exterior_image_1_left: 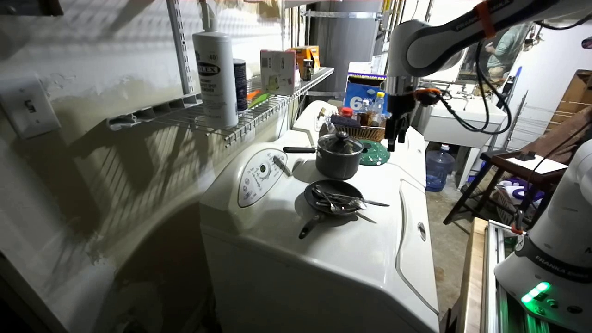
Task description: Remove the silver knife from the pan and put it on top of the washing machine on the left.
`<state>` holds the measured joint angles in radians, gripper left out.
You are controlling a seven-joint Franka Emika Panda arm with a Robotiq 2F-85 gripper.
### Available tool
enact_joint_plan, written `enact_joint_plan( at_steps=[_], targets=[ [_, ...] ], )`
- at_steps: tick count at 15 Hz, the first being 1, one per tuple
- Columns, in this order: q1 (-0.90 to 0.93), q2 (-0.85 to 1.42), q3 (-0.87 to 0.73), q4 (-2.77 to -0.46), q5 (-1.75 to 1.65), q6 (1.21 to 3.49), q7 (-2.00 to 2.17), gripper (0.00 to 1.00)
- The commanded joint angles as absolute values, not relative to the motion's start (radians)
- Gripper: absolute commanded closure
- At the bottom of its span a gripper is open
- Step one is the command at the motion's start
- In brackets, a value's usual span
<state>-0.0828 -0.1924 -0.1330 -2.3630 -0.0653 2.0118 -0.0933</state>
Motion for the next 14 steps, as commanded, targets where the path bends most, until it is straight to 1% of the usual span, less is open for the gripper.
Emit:
enact_joint_plan(
  at_steps=[1,6,7,9,14],
  targets=[
    [-0.069,0.004,-0.090,-2.261,-0.062,2.075,0.009,0.00],
    [-0.033,0.192,-0.042,-2.158,-0.057,2.098,0.122,0.00],
    [-0.049,0.116,-0.055,-2.225,-0.065,2.103,0.075,0.00],
    [-0.042,0.147,-0.050,-2.212,-0.065,2.104,0.083,0.00],
    [-0.048,0.133,-0.056,-2.213,-0.065,2.104,0.081,0.00]
  ],
)
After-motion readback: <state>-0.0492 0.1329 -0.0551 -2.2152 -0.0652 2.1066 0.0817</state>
